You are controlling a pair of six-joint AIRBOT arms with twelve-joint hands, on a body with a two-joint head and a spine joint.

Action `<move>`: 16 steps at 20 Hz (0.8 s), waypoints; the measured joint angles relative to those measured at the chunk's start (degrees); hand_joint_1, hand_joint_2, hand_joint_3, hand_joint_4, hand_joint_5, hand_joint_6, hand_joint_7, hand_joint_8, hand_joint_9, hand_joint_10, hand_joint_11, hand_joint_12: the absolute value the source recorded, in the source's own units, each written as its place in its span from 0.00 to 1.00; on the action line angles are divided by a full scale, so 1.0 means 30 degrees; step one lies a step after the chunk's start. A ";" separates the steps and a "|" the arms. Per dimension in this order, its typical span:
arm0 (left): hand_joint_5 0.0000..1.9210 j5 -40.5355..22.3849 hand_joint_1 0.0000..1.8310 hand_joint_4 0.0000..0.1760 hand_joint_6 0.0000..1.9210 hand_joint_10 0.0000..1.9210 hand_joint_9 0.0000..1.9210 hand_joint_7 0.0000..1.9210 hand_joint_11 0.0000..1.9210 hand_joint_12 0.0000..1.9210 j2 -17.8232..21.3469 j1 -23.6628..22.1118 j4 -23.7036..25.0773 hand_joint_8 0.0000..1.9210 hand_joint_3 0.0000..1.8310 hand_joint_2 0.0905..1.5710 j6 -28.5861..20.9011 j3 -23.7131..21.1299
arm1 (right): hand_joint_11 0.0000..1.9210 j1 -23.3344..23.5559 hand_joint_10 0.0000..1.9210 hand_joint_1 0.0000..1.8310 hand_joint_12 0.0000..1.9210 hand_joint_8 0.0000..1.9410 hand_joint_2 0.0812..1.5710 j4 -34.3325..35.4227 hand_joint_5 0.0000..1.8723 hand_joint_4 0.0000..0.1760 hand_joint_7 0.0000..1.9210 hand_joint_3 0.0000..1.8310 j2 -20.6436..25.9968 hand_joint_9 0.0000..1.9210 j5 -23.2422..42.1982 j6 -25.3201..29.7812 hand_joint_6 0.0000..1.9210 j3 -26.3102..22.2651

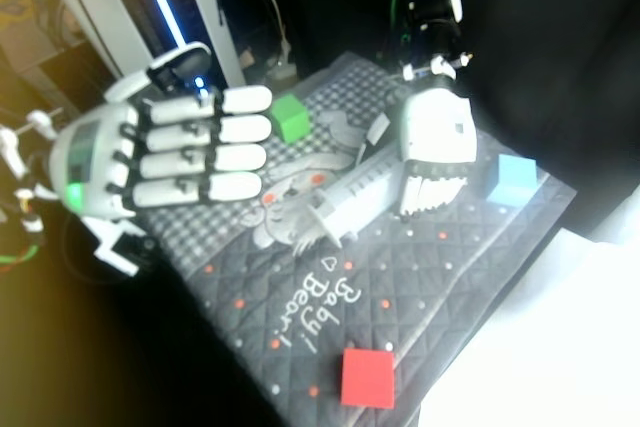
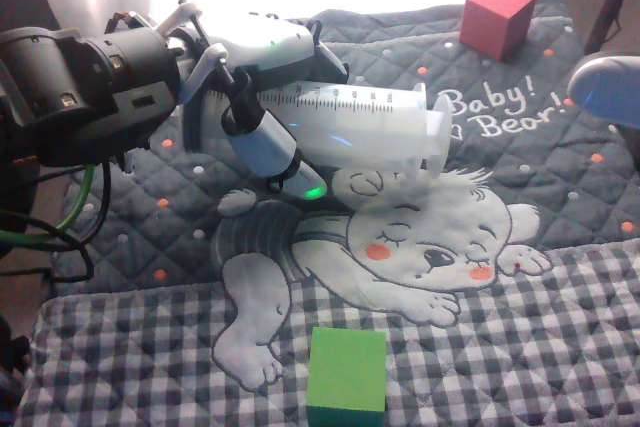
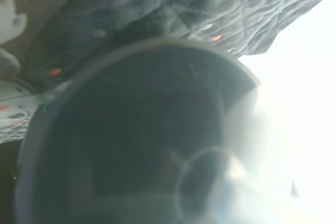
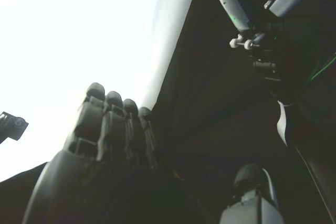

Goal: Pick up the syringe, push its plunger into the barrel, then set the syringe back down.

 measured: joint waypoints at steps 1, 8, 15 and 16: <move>0.45 -0.0029 0.65 0.03 1.00 1.00 0.64 0.55 0.68 1.00 0.0007 -0.0007 -0.0015 1.00 0.10 0.66 -0.0007 0.0000 | 0.00 0.0000 0.00 0.03 0.00 0.00 0.52 -0.0007 0.00 0.00 0.00 0.00 0.0000 0.00 0.0000 0.0007 0.00 0.0000; 0.34 -0.0109 0.45 1.00 0.77 0.57 0.30 0.34 0.13 0.79 0.0036 -0.0007 0.0444 0.49 0.00 0.81 -0.0022 -0.0357 | 0.00 0.0000 0.00 0.04 0.00 0.00 0.51 0.0015 0.00 0.00 0.00 0.00 -0.0036 0.00 -0.0007 0.0000 0.00 0.0000; 0.29 -0.0175 0.18 0.25 0.00 0.00 0.17 0.19 0.00 0.31 0.0452 0.0015 0.0860 0.00 0.00 0.59 0.0007 -0.0809 | 0.00 0.0007 0.00 0.04 0.00 0.00 0.49 0.0044 0.00 0.00 0.00 0.00 -0.0036 0.00 0.0000 0.0000 0.00 0.0000; 0.27 -0.0175 0.16 0.31 0.00 0.00 0.14 0.17 0.00 0.25 0.0452 0.0015 0.0976 0.00 0.00 0.57 0.0007 -0.0845 | 0.00 0.0007 0.00 0.04 0.00 0.00 0.49 0.0000 0.00 0.00 0.00 0.00 -0.0036 0.00 0.0015 0.0007 0.00 0.0000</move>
